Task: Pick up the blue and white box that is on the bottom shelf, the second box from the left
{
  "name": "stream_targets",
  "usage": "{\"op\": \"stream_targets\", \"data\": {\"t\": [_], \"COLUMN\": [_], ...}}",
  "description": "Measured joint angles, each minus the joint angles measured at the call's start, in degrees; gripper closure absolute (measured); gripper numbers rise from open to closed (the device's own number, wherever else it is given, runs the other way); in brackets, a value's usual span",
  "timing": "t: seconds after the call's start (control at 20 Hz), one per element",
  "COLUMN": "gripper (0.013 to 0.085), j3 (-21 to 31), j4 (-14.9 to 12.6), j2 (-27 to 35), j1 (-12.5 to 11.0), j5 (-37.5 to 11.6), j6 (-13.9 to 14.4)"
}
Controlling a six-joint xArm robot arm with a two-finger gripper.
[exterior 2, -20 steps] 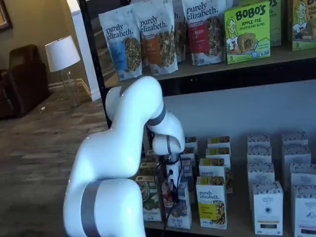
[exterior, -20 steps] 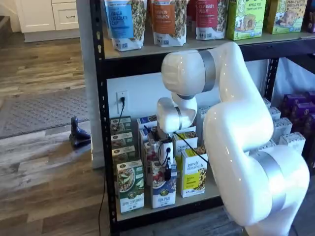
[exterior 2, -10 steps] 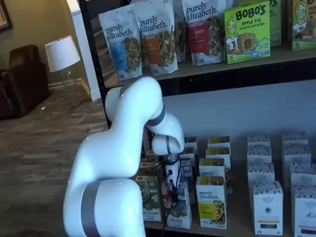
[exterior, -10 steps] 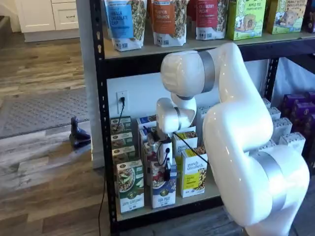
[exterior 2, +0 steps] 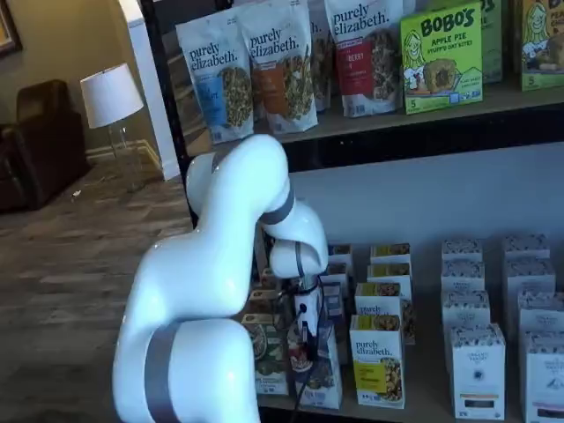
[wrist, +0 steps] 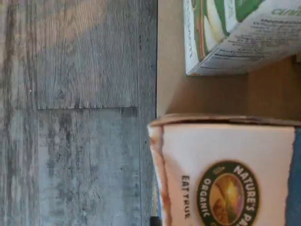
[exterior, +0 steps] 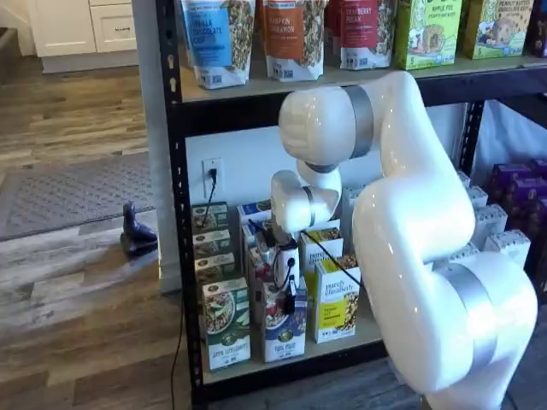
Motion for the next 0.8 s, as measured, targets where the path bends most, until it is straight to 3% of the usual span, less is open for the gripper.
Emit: {"op": "stream_targets", "data": {"t": [0.8], "gripper": [0.0450], "j3": [10.14], "j4": [1.54], "j2": [-7.34], "j1": [0.68], "j5": [-2.81], "j6": [-0.71]}}
